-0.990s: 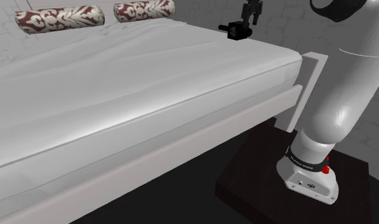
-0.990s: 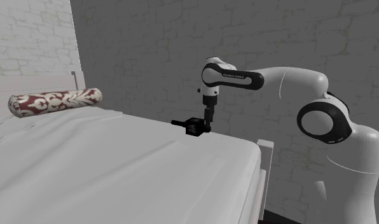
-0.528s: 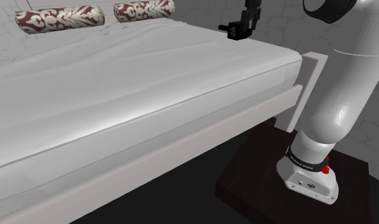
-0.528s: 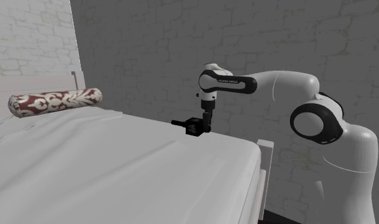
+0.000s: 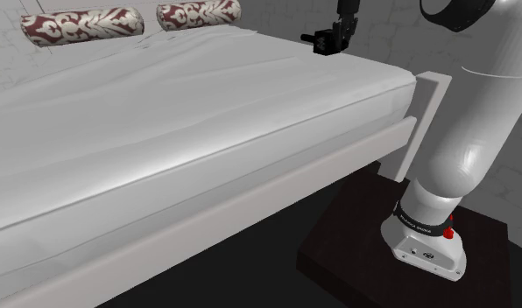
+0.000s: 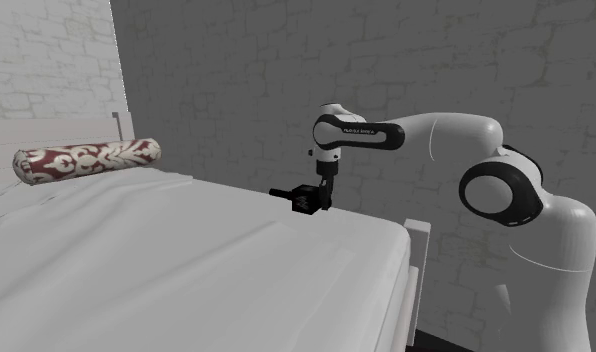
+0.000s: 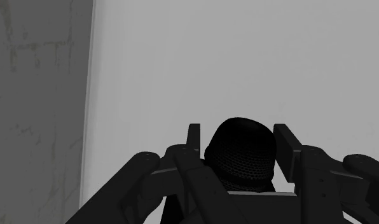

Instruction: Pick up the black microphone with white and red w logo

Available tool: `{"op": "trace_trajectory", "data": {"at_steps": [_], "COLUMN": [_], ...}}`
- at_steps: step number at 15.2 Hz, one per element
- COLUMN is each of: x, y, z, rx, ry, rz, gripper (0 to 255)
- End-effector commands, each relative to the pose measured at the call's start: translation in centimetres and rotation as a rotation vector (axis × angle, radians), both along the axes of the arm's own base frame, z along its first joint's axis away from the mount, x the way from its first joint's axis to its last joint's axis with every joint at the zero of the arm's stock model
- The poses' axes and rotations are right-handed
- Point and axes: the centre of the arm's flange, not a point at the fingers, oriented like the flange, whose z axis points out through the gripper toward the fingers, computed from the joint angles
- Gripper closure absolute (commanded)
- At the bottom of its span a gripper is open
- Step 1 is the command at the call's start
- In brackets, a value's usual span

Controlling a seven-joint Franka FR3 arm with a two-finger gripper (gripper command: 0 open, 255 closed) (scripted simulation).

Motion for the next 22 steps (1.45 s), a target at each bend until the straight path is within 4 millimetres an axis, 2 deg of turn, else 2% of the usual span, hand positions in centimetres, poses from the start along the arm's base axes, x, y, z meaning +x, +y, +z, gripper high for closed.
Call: {"op": "trace_trajectory", "data": {"at_steps": [1,5,20,22], "x": [0.0,0.1,0.1,0.1], "y": [0.0,0.0,0.0,0.0], "z": [0.0,0.0,7.9,8.0], "rx": [0.0,0.0,0.0,0.0], "ry": [0.0,0.0,0.0,0.0], "rz": [0.0,0.0,0.0,0.0], "gripper": [255,255,255,255]}}
